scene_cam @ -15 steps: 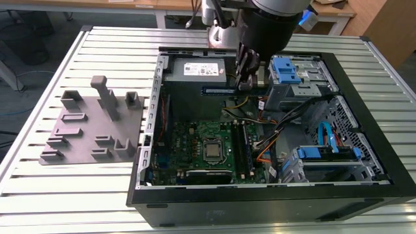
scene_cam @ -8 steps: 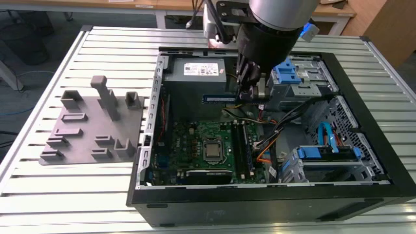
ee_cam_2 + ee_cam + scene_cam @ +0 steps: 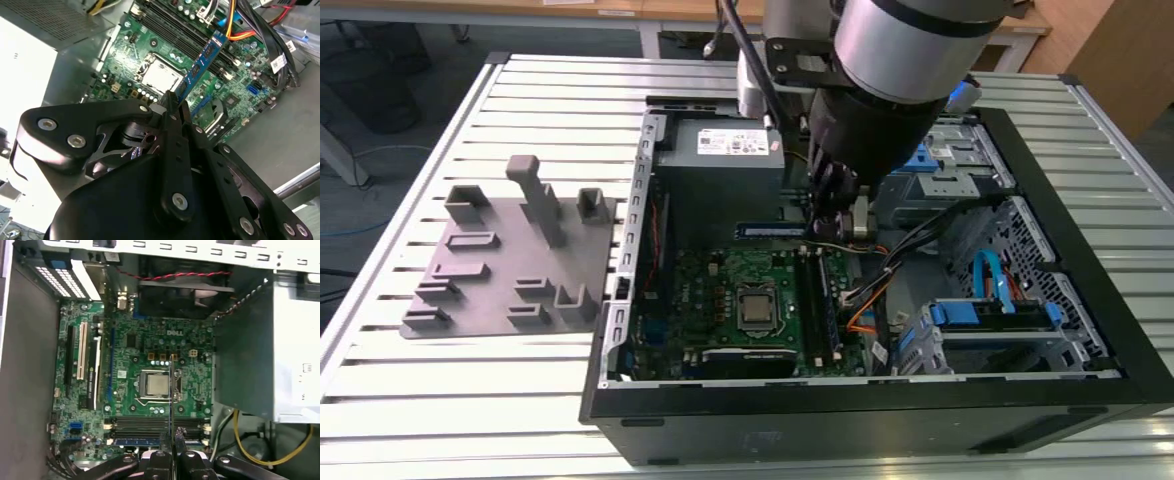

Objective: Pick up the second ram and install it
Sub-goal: 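Pick up the second ram and move it above second insertion slot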

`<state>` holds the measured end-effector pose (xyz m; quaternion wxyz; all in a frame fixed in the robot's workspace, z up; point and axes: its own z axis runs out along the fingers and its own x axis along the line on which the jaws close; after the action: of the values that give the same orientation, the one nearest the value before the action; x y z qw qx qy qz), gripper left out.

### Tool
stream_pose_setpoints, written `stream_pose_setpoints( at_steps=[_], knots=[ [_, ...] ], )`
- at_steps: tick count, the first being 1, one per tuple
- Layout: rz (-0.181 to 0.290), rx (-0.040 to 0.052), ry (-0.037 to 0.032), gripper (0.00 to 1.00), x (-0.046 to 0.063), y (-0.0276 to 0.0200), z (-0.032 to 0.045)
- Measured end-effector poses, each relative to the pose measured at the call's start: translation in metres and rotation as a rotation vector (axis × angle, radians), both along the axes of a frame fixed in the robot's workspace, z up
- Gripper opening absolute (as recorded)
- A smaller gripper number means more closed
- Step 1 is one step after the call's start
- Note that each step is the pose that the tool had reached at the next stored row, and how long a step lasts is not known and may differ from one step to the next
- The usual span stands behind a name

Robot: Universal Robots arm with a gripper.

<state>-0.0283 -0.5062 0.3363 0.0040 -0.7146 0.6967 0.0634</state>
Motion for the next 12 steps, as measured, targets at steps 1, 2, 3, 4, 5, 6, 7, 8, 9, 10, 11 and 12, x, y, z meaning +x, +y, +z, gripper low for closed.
stream_pose_setpoints(
  at_steps=[1, 2, 3, 4, 5, 6, 7, 8, 9, 10, 11, 12],
  knots=[
    [0.000, 0.0001, 0.0000, 0.14, 0.000, -0.0010, -0.0016],
    [0.000, 0.0003, -0.0001, 0.14, 0.000, -0.0016, -0.0031],
    [0.000, 0.0002, 0.0000, 0.14, 0.000, -0.0021, -0.0044],
    [0.000, 0.0000, 0.0000, 0.14, 0.000, -0.0023, -0.0055],
    [0.000, 0.0001, 0.0000, 0.14, 0.000, -0.0025, -0.0066],
    [0.000, 0.0001, 0.0000, 0.14, 0.000, -0.0026, -0.0076],
    [0.000, 0.0001, 0.0000, 0.14, 0.000, -0.0028, -0.0085],
    [0.000, -0.0001, 0.0000, 0.14, 0.000, -0.0029, -0.0095],
    [0.000, 0.0000, 0.0000, 0.14, 0.000, -0.0030, -0.0105],
    [0.000, 0.0001, 0.0000, 0.14, 0.000, -0.0031, -0.0115],
    [0.000, 0.0001, 0.0000, 0.14, 0.000, -0.0032, -0.0126],
    [0.000, 0.0001, 0.0000, 0.14, 0.000, -0.0033, -0.0137]
  ],
)
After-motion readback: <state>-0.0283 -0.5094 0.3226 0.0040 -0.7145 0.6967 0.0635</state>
